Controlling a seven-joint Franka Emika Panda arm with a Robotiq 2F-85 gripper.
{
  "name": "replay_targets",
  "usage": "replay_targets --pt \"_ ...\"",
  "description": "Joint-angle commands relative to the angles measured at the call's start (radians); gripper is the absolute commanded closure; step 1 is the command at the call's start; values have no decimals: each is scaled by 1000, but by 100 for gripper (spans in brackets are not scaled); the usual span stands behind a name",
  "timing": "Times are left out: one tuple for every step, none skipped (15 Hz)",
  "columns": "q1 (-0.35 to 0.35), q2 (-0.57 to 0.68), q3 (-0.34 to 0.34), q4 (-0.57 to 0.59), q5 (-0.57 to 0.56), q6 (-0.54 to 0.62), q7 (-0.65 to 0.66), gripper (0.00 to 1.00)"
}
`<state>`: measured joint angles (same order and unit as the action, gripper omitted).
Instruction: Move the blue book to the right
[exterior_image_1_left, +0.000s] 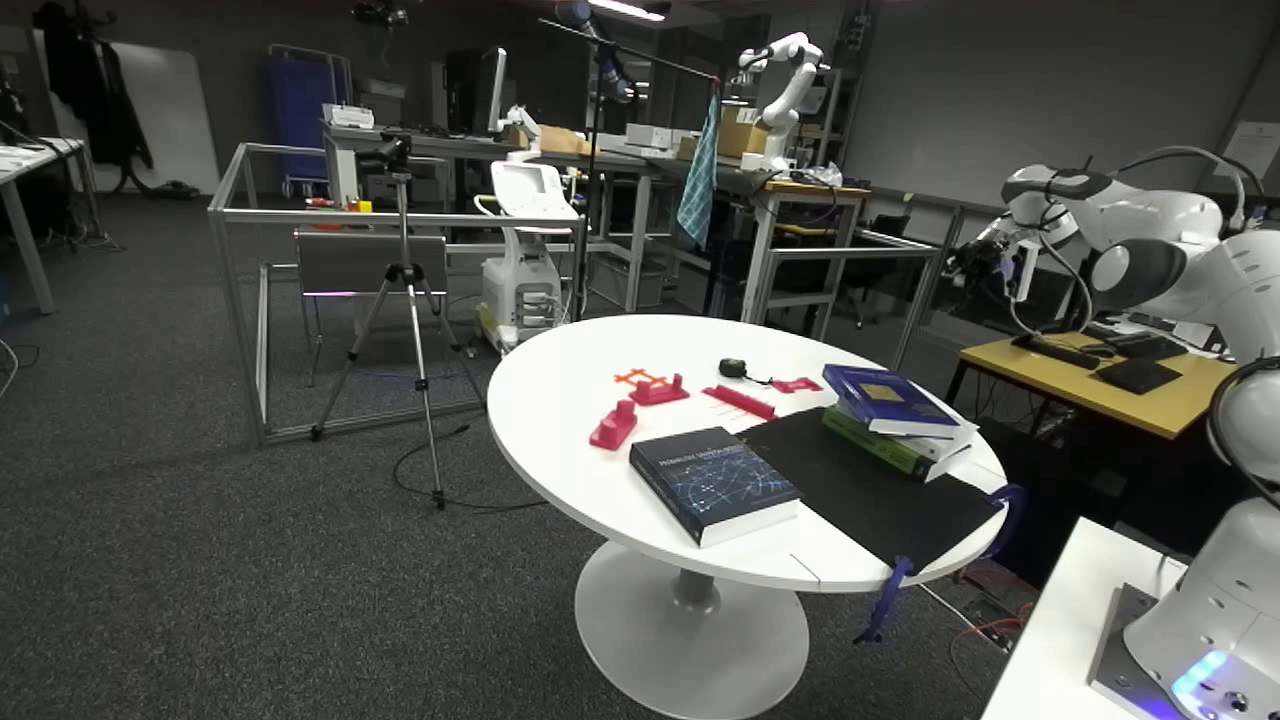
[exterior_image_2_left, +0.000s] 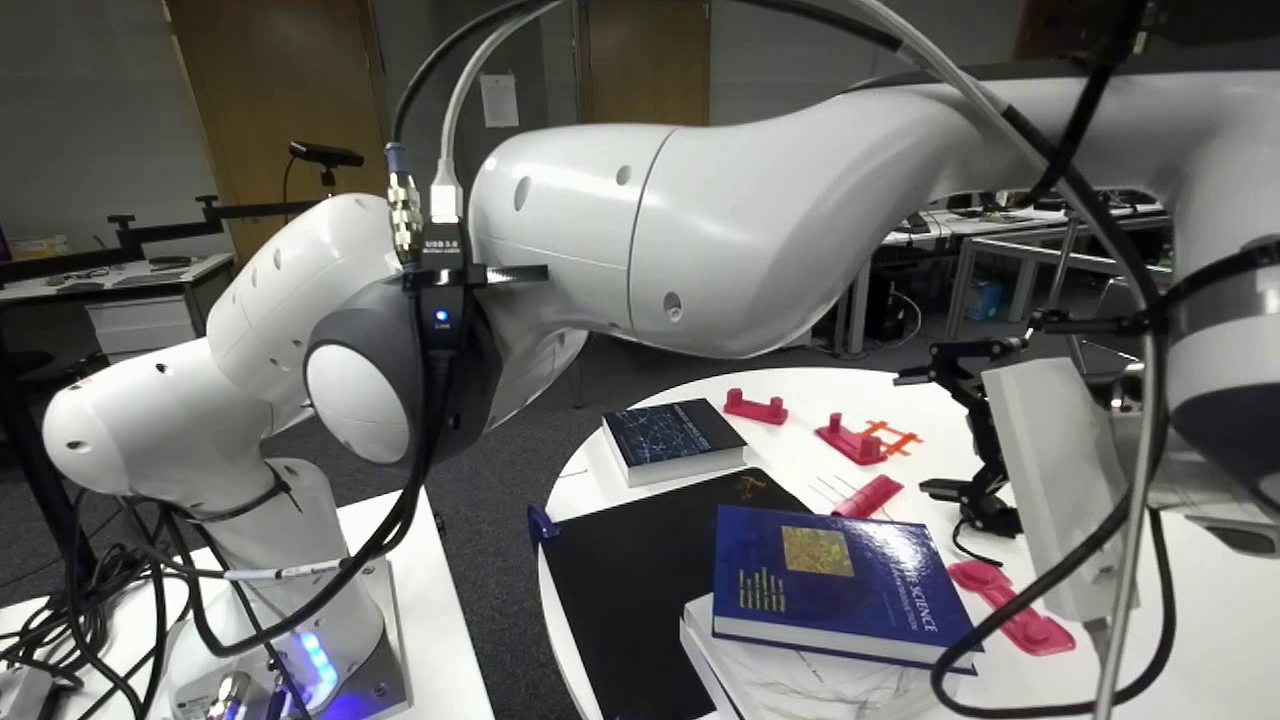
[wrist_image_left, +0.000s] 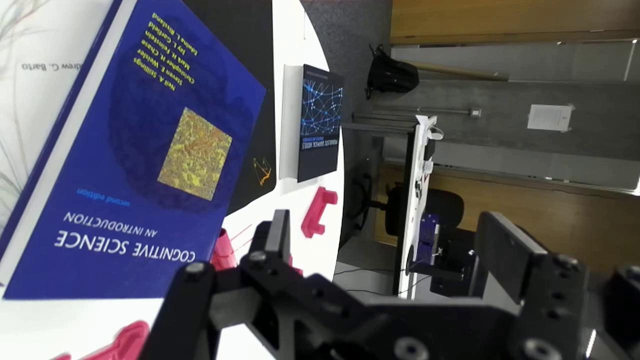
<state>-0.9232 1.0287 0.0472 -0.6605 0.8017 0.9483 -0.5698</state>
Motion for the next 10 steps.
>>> replay_targets --pt "20 -69 -9 -2 8 82 40 0" --pt "26 -96 -11 -16 11 119 47 0" --pt "35 -124 -18 -30 5 160 57 0" --pt "43 -146 -20 -37 -1 188 63 0" --pt "53 -170 -23 -44 -7 217 71 0" --pt "68 -198 -29 -53 -21 243 67 0" --pt "81 -221 -34 -62 -30 268 67 0" --pt "98 -244 -41 -69 -43 290 59 0" --pt "112 -270 -49 -79 -54 308 57 0" --pt "131 -296 -58 -90 -70 328 50 0"
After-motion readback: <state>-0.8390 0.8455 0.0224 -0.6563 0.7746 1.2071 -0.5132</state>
